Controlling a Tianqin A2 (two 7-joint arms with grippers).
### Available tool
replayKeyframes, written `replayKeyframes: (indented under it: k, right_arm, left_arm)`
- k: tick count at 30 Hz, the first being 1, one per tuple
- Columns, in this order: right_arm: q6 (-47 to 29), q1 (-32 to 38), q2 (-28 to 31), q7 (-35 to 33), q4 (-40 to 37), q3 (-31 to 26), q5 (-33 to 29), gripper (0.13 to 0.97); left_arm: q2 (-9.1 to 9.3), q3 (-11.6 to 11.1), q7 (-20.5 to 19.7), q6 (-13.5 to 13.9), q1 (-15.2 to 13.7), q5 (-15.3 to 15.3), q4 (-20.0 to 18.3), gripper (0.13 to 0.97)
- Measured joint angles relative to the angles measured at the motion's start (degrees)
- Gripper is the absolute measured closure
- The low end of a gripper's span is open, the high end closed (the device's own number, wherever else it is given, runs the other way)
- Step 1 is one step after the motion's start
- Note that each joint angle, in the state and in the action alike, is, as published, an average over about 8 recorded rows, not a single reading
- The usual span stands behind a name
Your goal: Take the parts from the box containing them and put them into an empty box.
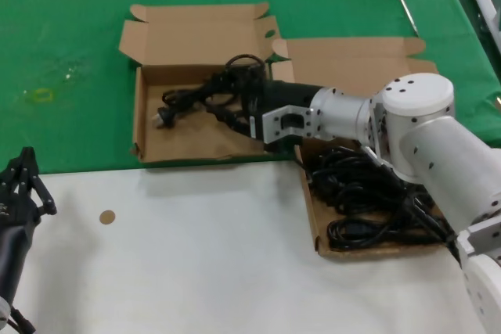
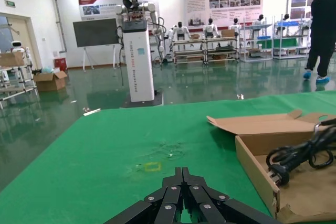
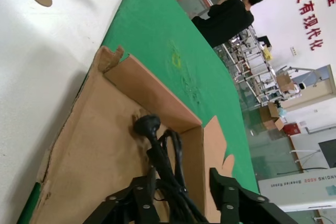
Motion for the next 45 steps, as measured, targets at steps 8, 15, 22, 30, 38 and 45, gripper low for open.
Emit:
replayKeyframes:
  k: [8, 15, 22, 30, 38, 45]
  right_arm:
    - [-0.7, -2.5, 2.5, 4.0, 6.0, -0.4, -0.8, 0.669]
    - [-1.1, -8.0, 7.2, 13.0, 19.6, -1.8, -2.2, 0.526]
    - [-0.7, -13.6, 12.6, 20.5, 33.4, -1.8, -2.7, 0.349]
    - [-0.6, -15.3, 14.2, 22.3, 37.2, -1.5, -2.6, 0.274]
    - [1.2, -17.3, 14.1, 24.6, 38.7, -0.8, -2.1, 0.177]
    - [4.4, -20.9, 13.9, 28.7, 41.2, 0.6, -1.2, 0.132]
  left_arm:
    - [0.0, 0.0, 0.0, 0.0, 0.0, 0.0, 0.0, 0.945]
    - [0.0, 0.0, 0.0, 0.0, 0.0, 0.0, 0.0, 0.945]
    - [0.0, 0.0, 0.0, 0.0, 0.0, 0.0, 0.0, 0.945]
    - [0.0, 0.0, 0.0, 0.0, 0.0, 0.0, 0.0, 0.945]
    - [0.0, 0.0, 0.0, 0.0, 0.0, 0.0, 0.0, 0.924]
    - [0.0, 0.0, 0.0, 0.0, 0.0, 0.0, 0.0, 0.856]
